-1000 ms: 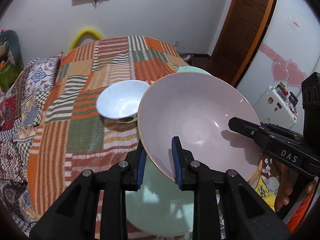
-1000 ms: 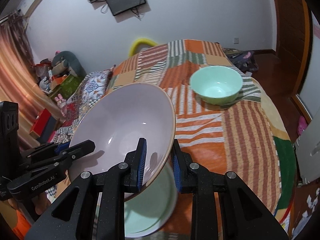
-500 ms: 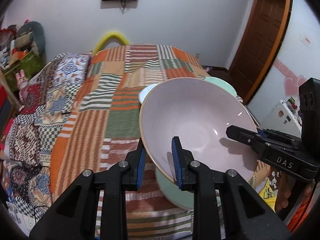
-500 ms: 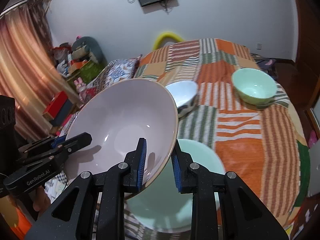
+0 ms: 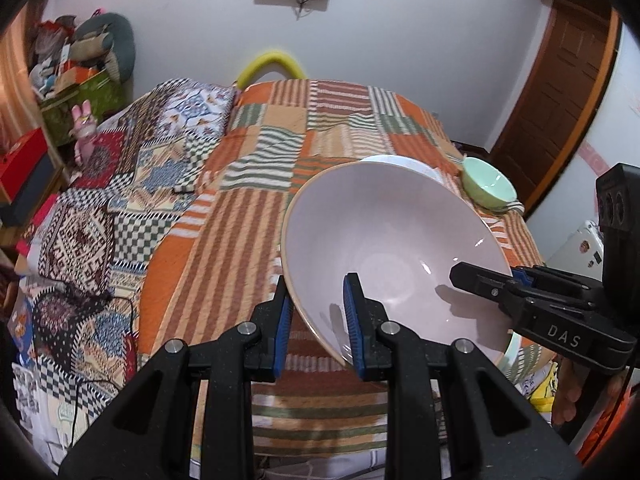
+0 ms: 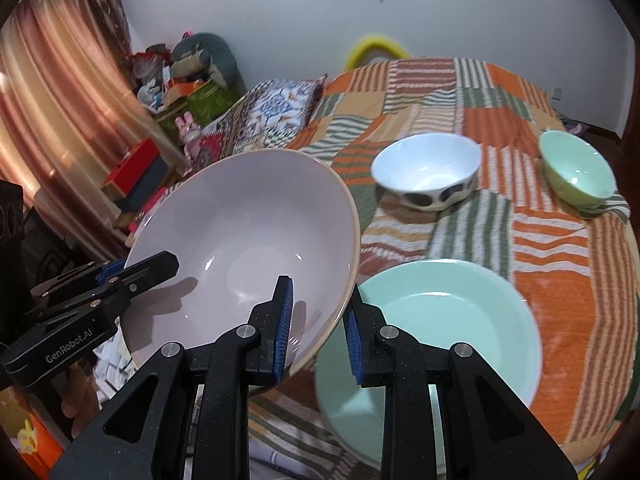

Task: Organize plates and bowls
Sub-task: 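Lift the pink bowl and carry it over the mint-green plate, then lower the pink bowl onto the mint-green plate and open both grippers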

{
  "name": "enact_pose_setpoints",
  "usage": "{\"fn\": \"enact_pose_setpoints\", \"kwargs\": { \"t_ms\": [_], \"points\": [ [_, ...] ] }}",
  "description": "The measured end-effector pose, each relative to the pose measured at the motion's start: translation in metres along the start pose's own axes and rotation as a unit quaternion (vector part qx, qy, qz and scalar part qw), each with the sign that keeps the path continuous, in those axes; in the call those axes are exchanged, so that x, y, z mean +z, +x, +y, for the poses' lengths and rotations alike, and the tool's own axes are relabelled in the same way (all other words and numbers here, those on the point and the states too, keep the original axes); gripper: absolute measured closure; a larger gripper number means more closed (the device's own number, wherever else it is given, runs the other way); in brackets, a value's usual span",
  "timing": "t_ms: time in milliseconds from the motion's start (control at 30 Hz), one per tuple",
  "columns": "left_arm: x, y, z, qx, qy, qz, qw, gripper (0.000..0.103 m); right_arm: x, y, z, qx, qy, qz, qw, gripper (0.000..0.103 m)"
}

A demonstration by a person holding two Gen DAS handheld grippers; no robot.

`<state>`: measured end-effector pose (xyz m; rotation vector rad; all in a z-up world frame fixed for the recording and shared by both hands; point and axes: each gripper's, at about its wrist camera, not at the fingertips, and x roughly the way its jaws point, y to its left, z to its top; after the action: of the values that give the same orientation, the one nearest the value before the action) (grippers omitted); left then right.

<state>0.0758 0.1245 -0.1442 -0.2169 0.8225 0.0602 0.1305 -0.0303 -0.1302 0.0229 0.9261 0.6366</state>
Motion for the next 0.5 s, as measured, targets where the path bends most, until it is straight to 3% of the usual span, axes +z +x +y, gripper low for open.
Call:
{"fn": "enact_pose_setpoints", "kwargs": {
  "t_ms": [500],
  "points": [
    [-0.022,0.040,0.046,0.017,-0.039,0.046,0.9980,0.078,-0.008,0.051,0.021,-0.002,-0.020,0.065,0.998,0.080]
  ]
}}
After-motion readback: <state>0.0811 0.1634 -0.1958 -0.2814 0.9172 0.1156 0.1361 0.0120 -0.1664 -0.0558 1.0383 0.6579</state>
